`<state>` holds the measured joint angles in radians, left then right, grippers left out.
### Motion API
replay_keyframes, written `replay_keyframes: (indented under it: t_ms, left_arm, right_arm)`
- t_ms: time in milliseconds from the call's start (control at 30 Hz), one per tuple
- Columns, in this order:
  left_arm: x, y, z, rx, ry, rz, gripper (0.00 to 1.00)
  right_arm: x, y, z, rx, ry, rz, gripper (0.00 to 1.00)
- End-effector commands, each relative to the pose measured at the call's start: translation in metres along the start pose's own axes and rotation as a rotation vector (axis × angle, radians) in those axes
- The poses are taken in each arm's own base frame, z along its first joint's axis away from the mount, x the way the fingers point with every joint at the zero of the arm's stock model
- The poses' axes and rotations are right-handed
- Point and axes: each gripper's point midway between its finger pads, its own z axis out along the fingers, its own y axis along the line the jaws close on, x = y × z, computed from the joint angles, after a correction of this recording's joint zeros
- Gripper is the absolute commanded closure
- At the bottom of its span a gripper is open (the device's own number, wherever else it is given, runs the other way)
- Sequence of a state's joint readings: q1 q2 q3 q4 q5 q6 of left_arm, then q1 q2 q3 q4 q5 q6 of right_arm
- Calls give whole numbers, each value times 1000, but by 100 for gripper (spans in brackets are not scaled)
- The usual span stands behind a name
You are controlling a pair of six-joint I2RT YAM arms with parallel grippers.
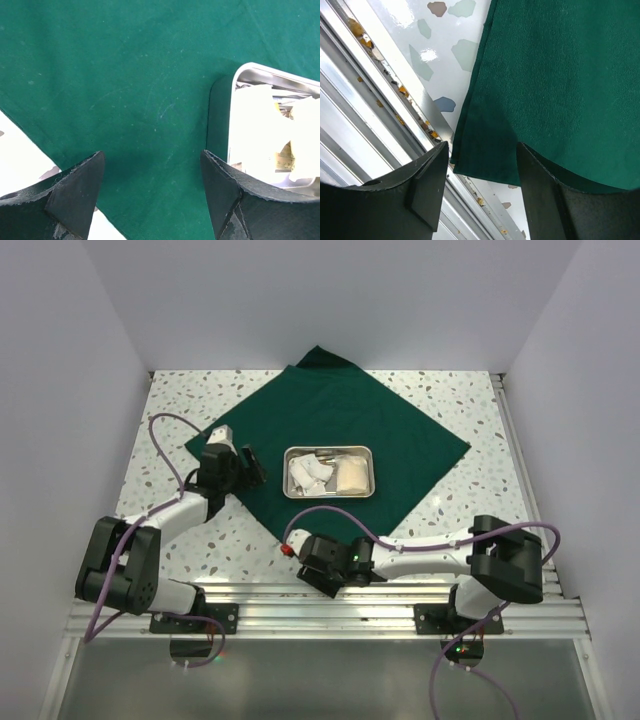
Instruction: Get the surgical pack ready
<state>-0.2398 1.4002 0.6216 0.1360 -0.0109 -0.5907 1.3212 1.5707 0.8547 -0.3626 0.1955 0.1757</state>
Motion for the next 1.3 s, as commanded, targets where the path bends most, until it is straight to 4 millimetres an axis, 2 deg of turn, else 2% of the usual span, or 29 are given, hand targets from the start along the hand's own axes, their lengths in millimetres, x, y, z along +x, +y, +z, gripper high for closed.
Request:
replay_keyframes:
  t_ms: [0, 300, 400, 633, 733, 867, 1067, 1100, 1167, 1200, 1267]
  left_arm:
    - [-12, -3, -3, 19, -48, -20, 20]
    - [-12, -4, -3, 23, -49, -18, 20]
    - [-12, -4, -3, 21, -50, -17, 20]
    - [-12, -3, -2, 19, -49, -14, 20]
    - [-12, -2, -3, 17, -51, -15, 20]
    - [-12, -2, -2, 18, -50, -15, 20]
    - [-11, -4, 0, 26, -47, -6, 20]
    - [-11, -3, 0, 26, -47, -3, 20]
    - [-10, -3, 1, 25, -44, 0, 20]
    - [-10, -2, 0, 25, -44, 3, 20]
    - [-9, -2, 1, 25, -45, 5, 20]
  right_arm:
    - [-6, -2, 3, 21, -33, 29, 40]
    - [12, 8, 9, 16, 23, 2, 44]
    - [14, 9, 12, 37, 45, -7, 51]
    - [15, 15, 10, 40, 58, -29, 84]
    - [11, 13, 4, 43, 35, -27, 90]
    - [-2, 5, -9, 76, -15, -16, 91]
    - [-50, -10, -33, 74, -93, -23, 91]
    - [-61, -20, -35, 79, -108, 1, 91]
    - [-66, -27, -36, 51, -97, 0, 92]
    - [-71, -41, -35, 58, -96, 27, 92]
    - [-83, -49, -36, 30, -100, 24, 92]
